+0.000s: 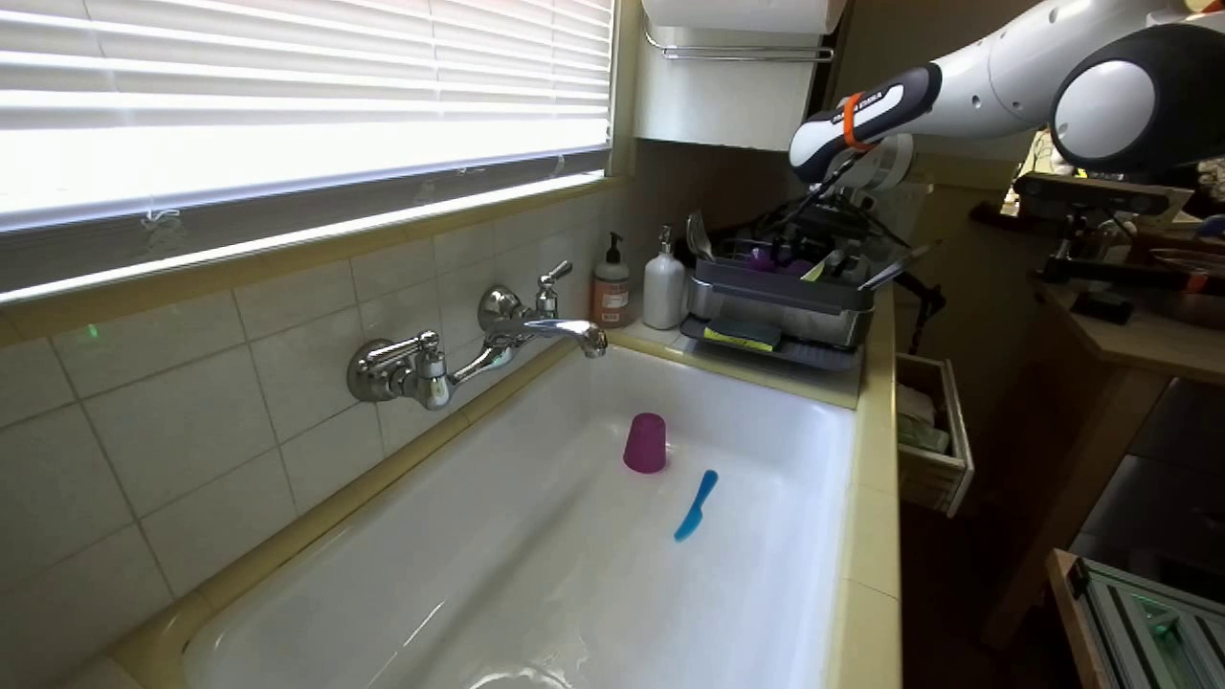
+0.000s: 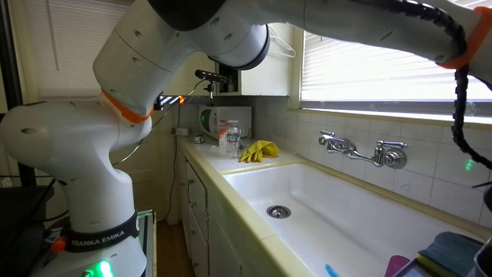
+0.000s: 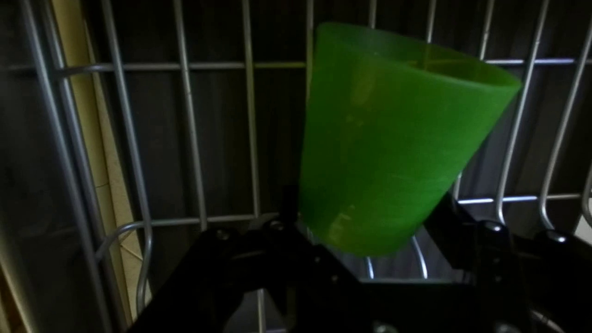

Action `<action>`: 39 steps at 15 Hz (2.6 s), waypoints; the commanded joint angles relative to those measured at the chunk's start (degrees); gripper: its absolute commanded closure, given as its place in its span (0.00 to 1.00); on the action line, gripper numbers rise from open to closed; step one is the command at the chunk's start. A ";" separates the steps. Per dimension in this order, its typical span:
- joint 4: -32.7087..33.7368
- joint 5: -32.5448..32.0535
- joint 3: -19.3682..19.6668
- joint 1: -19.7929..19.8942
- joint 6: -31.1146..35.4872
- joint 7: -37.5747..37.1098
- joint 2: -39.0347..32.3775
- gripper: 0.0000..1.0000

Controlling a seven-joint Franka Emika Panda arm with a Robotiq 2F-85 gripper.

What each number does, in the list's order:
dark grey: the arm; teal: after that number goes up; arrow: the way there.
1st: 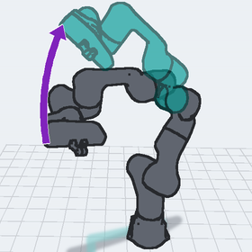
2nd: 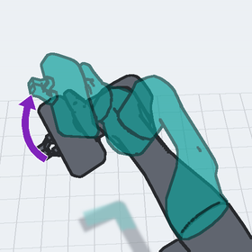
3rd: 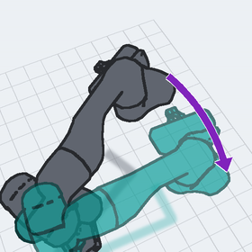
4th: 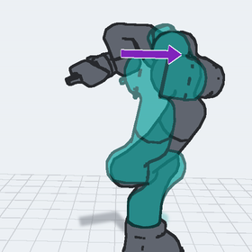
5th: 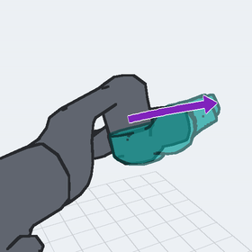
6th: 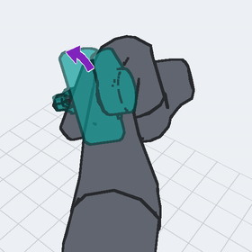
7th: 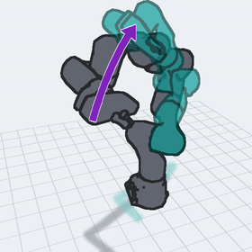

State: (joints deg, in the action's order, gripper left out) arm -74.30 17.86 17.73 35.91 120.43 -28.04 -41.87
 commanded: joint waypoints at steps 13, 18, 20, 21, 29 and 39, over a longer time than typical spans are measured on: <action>-7.12 -11.21 4.67 -6.89 10.81 0.73 7.71 0.56; -11.36 -16.60 5.75 -10.56 14.81 0.86 11.32 0.56; -13.17 -19.32 6.50 -12.21 16.21 0.53 12.72 0.56; -14.10 -20.70 6.81 -13.00 16.91 0.50 13.37 0.56; -20.55 -32.42 10.49 -18.93 23.56 -1.28 17.58 0.56; -30.05 -44.83 12.87 -25.23 32.52 -1.65 25.18 0.56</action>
State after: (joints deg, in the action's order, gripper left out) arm -98.47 -22.83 29.21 13.06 149.71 -28.09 -21.28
